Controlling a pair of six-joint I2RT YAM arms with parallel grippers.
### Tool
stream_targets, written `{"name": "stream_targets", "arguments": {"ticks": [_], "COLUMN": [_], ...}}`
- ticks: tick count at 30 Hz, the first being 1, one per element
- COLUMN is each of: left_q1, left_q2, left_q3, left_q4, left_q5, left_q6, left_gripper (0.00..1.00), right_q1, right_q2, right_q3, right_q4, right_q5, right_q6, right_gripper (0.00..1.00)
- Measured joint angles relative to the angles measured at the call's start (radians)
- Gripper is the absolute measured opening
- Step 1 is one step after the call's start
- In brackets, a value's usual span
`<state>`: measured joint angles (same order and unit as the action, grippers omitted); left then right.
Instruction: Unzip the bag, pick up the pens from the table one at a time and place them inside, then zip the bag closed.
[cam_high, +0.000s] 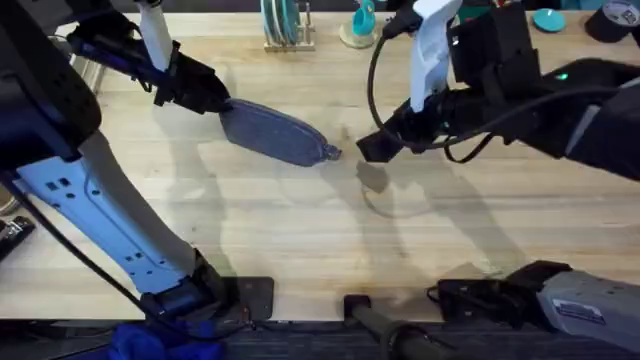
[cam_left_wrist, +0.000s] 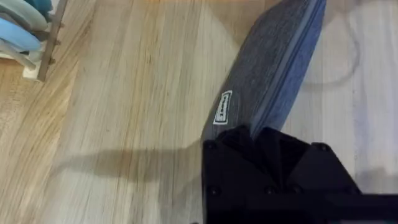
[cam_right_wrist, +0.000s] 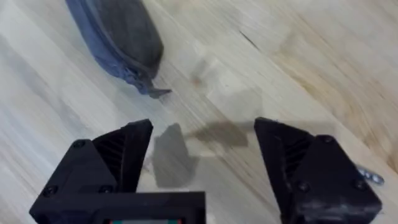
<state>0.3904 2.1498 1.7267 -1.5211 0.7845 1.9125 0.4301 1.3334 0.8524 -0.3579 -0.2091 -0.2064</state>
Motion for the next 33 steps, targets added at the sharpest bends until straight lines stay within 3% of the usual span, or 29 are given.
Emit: {"name": "stream_targets", "arguments": {"ticks": [13, 25, 33], "left_q1": [0.0, 0.0, 0.0], "left_q2": [0.0, 0.0, 0.0], "left_q3": [0.0, 0.0, 0.0], "left_q4": [0.0, 0.0, -0.001], "left_q5": [0.0, 0.0, 0.0], "left_q6": [0.0, 0.0, 0.0], "left_gripper": [0.042, 0.042, 0.042], "right_q1": [0.011, 0.016, 0.083], "right_q2": [0.006, 0.134, 0.195], "right_q3": [-0.063, -0.063, -0.063], "right_q4": [0.123, 0.185, 0.253], "right_q5": [-0.114, -0.158, -0.159], "right_q6": [-0.087, -0.102, -0.117], "right_gripper": [0.996, 0.996, 0.996]}}
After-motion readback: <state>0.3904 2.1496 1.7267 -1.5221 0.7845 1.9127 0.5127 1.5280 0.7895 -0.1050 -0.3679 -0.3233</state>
